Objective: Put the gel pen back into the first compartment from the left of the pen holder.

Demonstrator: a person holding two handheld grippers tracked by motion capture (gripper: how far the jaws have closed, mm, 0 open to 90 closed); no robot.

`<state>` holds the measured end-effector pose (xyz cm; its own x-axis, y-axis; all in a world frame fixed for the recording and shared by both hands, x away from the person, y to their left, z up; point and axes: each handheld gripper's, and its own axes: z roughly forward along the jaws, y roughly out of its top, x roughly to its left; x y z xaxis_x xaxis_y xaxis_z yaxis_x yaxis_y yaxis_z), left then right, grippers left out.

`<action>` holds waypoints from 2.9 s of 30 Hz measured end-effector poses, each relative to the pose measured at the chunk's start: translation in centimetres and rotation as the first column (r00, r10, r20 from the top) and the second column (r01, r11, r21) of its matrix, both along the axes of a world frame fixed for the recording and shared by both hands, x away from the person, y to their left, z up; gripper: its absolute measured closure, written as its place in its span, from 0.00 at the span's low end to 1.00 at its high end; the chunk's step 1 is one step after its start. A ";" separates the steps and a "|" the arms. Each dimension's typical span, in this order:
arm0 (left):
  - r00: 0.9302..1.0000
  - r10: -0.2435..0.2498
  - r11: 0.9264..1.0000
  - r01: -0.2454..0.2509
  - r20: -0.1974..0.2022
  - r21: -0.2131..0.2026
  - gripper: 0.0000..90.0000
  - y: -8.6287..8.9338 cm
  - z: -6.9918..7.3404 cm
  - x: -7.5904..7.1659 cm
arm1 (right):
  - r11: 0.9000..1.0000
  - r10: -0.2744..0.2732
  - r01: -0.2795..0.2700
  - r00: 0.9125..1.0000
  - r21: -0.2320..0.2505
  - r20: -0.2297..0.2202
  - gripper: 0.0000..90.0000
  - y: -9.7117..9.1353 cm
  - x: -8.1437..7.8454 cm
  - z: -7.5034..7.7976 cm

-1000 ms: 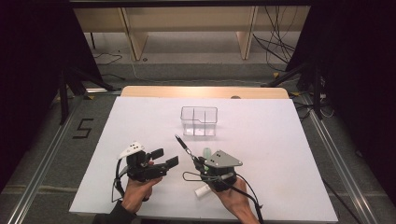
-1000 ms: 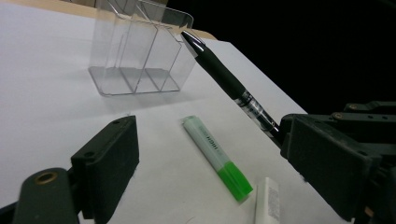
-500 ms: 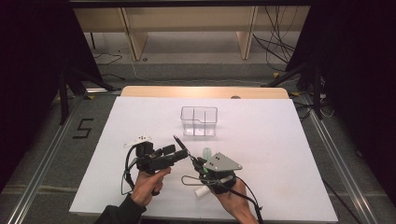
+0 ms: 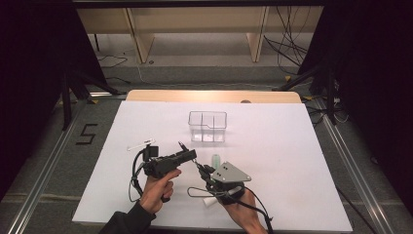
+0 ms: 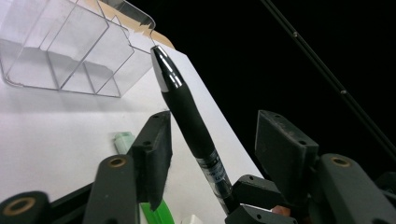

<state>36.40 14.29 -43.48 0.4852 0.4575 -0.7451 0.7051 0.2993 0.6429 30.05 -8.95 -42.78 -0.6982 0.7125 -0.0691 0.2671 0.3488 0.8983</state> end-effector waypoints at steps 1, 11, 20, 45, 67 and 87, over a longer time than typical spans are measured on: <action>1.000 0.001 1.000 -0.001 -0.001 -0.002 0.53 0.0 0.0 0.0 | 1.000 0.000 0.000 1.000 0.000 0.000 0.85 0.0 0.0 0.0; 1.000 0.001 0.999 -0.001 -0.015 -0.035 0.66 0.2 -0.3 0.2 | 1.000 -0.001 0.001 1.000 0.006 0.004 0.85 0.0 -0.1 0.0; 0.999 -0.002 0.998 0.000 -0.037 -0.059 0.77 0.3 -0.7 0.4 | 1.000 -0.001 0.001 1.000 0.007 0.001 0.85 0.0 0.0 -0.2; 0.999 -0.011 0.992 0.004 -0.050 -0.127 0.88 1.1 -1.1 1.0 | 0.999 0.024 -0.024 1.000 0.046 0.003 0.62 -0.8 0.2 -0.1; 0.991 0.038 0.998 -0.044 0.129 0.042 0.88 1.7 0.9 2.0 | 0.998 -0.027 0.031 0.997 0.047 -0.070 0.45 -3.1 0.7 -1.5; 0.958 0.089 0.973 -0.142 0.273 0.181 0.88 2.1 5.3 5.5 | 0.995 -0.087 0.093 0.986 0.038 -0.142 0.38 -6.0 0.3 -2.7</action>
